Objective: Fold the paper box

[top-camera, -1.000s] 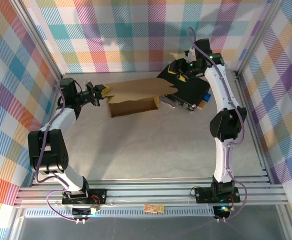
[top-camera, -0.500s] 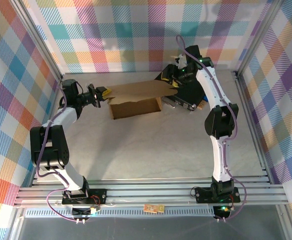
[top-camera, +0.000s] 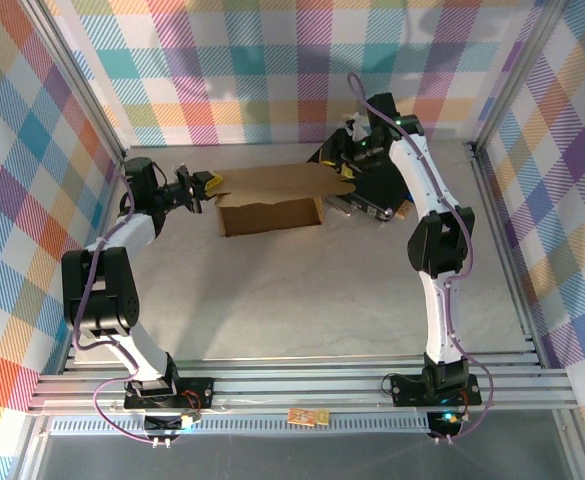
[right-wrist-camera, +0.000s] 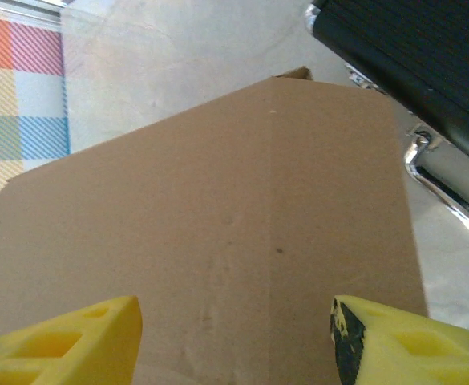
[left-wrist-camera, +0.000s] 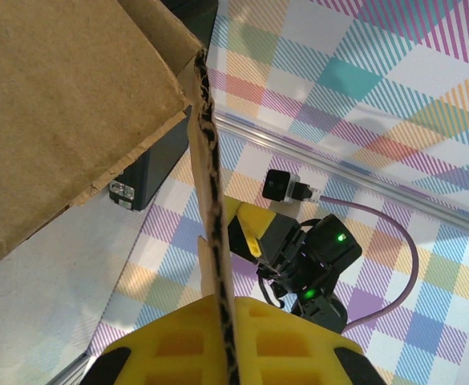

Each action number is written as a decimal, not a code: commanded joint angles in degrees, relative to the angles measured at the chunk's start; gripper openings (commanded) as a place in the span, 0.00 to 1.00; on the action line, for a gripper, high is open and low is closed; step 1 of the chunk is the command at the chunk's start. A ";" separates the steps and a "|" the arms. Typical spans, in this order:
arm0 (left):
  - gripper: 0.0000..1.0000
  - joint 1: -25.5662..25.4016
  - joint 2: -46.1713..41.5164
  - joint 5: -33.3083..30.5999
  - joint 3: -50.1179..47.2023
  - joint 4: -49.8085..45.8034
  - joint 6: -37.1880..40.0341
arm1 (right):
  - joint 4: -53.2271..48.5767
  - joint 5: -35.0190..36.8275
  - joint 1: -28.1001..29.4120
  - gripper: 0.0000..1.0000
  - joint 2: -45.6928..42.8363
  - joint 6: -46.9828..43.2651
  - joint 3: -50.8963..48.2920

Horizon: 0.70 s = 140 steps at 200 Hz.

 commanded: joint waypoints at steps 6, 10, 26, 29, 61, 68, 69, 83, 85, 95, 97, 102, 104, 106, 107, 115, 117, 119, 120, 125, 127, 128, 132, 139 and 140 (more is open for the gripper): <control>0.00 0.53 -0.29 4.28 1.38 1.75 2.94 | -3.43 3.90 -1.46 0.64 -0.60 -5.28 1.87; 0.00 0.41 -0.50 4.70 1.42 0.64 4.11 | -3.49 3.91 -1.72 0.65 -0.83 -5.67 1.87; 0.00 -0.60 -1.74 6.40 2.47 -9.57 12.62 | -4.42 4.12 -2.91 0.65 -1.47 -6.56 2.35; 0.00 -0.79 -1.98 6.64 2.84 -12.42 14.58 | -4.55 4.23 -3.05 0.65 -1.62 -6.79 2.43; 0.00 -1.02 -3.51 8.04 7.73 -40.01 37.47 | -7.95 5.92 -3.92 0.69 -3.12 -9.71 2.81; 0.00 -0.95 -3.69 7.84 8.83 -44.73 41.42 | -8.90 6.07 -3.96 0.69 -3.62 -9.45 2.35; 0.00 -0.94 -3.69 7.73 9.01 -45.37 42.00 | -9.05 6.13 -3.96 0.69 -3.71 -9.39 2.29; 0.00 -1.01 -3.54 6.76 10.91 -51.87 47.58 | -12.28 7.50 -3.88 0.67 -4.42 -6.93 2.04; 0.00 -1.04 -3.48 6.73 11.12 -52.37 48.11 | -12.81 7.68 -3.87 0.67 -4.52 -6.55 2.04; 0.00 -1.02 -3.52 6.66 11.69 -53.36 49.51 | -14.88 8.88 -3.43 0.67 -5.45 -4.54 1.56; 0.00 -1.01 -3.65 6.66 11.73 -53.34 49.69 | -15.24 9.14 -3.28 0.67 -5.63 -4.30 1.42; 0.00 -1.06 -3.75 6.66 11.84 -53.07 49.61 | -16.11 9.89 -2.65 0.67 -6.12 -3.94 1.39; 0.00 -0.96 -3.77 6.60 11.90 -52.98 49.61 | -16.50 10.28 -2.36 0.67 -6.33 -3.93 1.42; 0.00 -0.93 -3.82 6.58 11.98 -52.89 49.58 | -16.77 10.66 -2.11 0.67 -6.53 -3.82 1.43; 0.00 -0.93 -3.89 6.58 12.00 -52.89 49.55 | -16.99 10.88 -1.93 0.67 -6.66 -3.80 1.47; 0.00 -0.99 -3.87 6.38 12.39 -52.54 49.45 | -18.45 12.39 -0.68 0.67 -7.59 -3.44 1.52; 0.00 -0.96 -3.89 6.33 12.50 -52.45 49.37 | -18.80 12.66 -0.35 0.67 -7.75 -3.32 1.52; 0.00 -0.96 -3.87 6.27 12.53 -52.32 49.24 | -19.14 12.81 -0.13 0.68 -7.99 -3.23 1.47; 0.00 -0.94 -3.87 6.25 12.58 -52.24 49.16 | -19.32 12.88 0.02 0.68 -8.09 -3.24 1.45; 0.00 -0.93 -3.87 6.27 12.71 -51.58 48.61 | -20.08 13.20 0.71 0.68 -8.59 -2.96 1.29; 0.00 -1.01 -3.87 6.30 12.74 -51.20 48.35 | -20.39 13.32 0.97 0.68 -8.83 -2.88 1.17; 0.00 -1.01 -3.96 6.44 12.73 -50.97 48.18 | -20.56 13.40 1.14 0.68 -8.90 -2.89 1.08; 0.00 -1.01 -3.96 6.52 12.71 -50.07 47.49 | -21.05 13.81 1.60 0.68 -9.32 -2.67 0.53; 0.00 -1.05 -3.96 6.77 12.57 -48.57 46.49 | -21.67 14.54 2.36 0.68 -10.14 -2.33 -0.82; 0.00 -1.07 -3.96 6.80 12.60 -48.34 46.29 | -21.72 14.63 2.41 0.68 -10.26 -2.31 -1.06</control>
